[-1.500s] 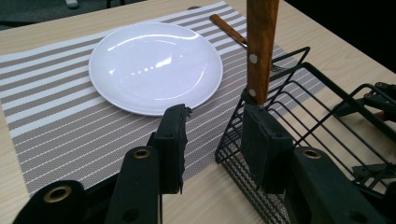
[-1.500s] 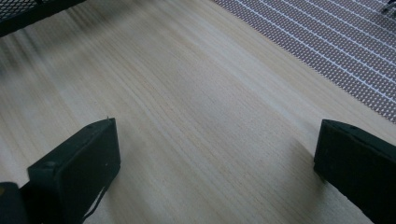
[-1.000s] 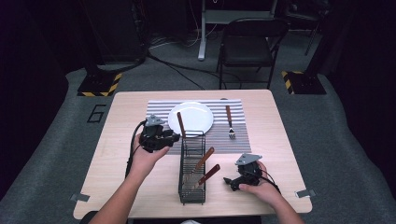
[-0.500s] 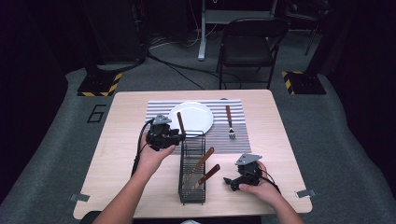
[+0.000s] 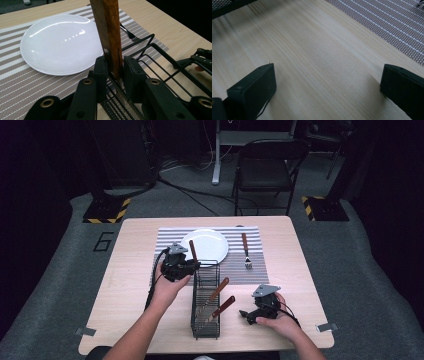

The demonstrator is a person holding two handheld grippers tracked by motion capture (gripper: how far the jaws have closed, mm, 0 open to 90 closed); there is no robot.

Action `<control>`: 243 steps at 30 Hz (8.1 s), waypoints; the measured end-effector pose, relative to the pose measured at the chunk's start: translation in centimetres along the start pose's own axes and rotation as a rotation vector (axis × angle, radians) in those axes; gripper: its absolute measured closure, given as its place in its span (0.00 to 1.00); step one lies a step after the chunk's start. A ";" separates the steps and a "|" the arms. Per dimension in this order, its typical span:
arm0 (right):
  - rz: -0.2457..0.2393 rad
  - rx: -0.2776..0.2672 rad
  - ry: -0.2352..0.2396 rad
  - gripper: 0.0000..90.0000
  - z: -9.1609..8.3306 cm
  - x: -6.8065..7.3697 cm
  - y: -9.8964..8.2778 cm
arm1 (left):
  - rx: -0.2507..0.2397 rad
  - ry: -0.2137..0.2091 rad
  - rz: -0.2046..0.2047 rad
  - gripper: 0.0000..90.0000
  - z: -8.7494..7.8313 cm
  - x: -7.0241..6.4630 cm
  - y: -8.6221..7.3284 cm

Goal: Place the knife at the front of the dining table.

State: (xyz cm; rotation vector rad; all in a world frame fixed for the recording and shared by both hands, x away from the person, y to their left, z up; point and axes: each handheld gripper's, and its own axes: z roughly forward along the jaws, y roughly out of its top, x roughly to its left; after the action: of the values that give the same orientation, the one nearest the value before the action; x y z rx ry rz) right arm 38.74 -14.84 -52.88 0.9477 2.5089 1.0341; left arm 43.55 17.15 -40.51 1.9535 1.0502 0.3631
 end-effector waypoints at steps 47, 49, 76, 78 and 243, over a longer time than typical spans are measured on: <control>0.000 0.001 0.000 0.00 0.0 0.0 0.0 | -0.058 -0.046 0.080 0.90 -0.1 -2.2 -0.5; 0.000 0.001 0.000 0.00 0.0 0.0 0.0 | -0.058 -0.052 0.073 0.90 -0.2 -2.2 -0.5; -0.007 -0.004 -0.001 0.00 0.0 0.0 0.0 | -0.123 -0.054 0.110 0.90 -5.2 -2.3 4.5; -0.007 -0.004 -0.001 0.00 0.0 -0.1 0.0 | -0.129 -0.054 0.111 0.90 -5.5 -2.2 4.8; -0.001 0.001 0.000 0.00 0.0 0.0 0.0 | 0.022 0.250 -0.449 0.90 7.3 16.4 -2.5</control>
State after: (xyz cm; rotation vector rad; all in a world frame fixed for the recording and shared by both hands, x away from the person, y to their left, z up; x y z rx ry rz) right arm 38.74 -14.85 -52.88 0.9467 2.5098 1.0328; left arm 56.42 26.74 -48.99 1.6546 1.6186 0.3490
